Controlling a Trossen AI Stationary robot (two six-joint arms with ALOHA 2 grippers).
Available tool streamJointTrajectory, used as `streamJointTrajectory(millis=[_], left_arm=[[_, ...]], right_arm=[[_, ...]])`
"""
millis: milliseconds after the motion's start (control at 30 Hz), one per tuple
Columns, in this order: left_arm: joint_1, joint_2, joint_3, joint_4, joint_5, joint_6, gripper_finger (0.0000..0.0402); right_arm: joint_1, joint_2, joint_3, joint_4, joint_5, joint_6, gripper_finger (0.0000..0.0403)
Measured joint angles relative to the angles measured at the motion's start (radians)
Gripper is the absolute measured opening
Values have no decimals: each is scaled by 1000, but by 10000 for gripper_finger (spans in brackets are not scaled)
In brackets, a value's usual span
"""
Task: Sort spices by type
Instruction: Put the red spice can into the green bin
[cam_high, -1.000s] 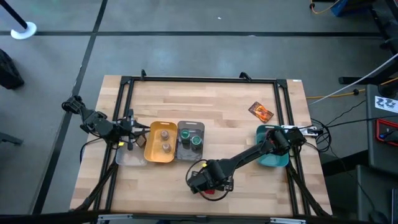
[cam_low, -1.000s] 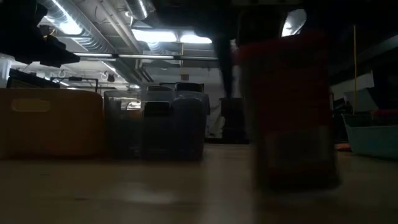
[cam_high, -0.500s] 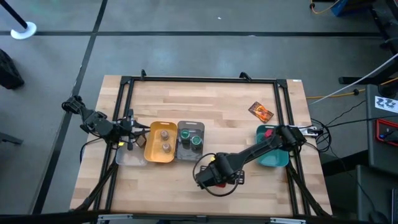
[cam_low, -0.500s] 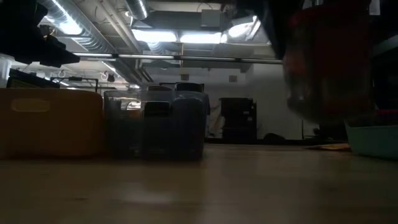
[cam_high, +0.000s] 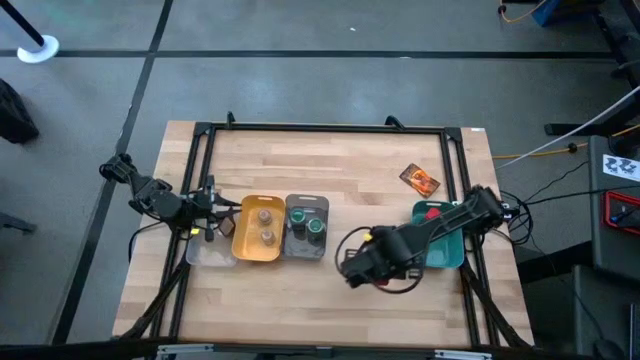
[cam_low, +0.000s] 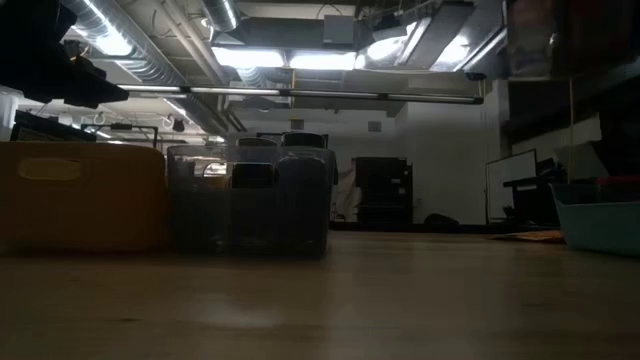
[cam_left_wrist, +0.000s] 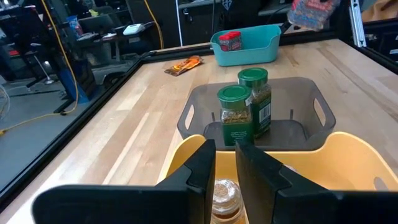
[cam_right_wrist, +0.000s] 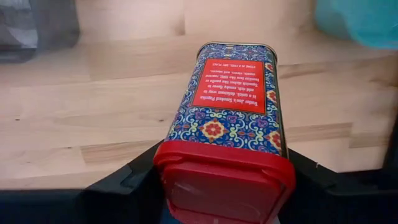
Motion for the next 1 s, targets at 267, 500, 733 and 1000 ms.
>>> streamJointTrajectory(millis=[267,500,733,1000], left_arm=[[0,0,0,0,0,0,56],[0,0,0,0,0,0,56],[0,0,0,0,0,0,56],[0,0,0,0,0,0,56]], right_arm=[[0,-184,-228,2,6,-3,225],[0,-383,-458,1,-1,-53,225],[0,-566,-674,14,8,-54,225],[0,-697,-921,145,10,-107,225]])
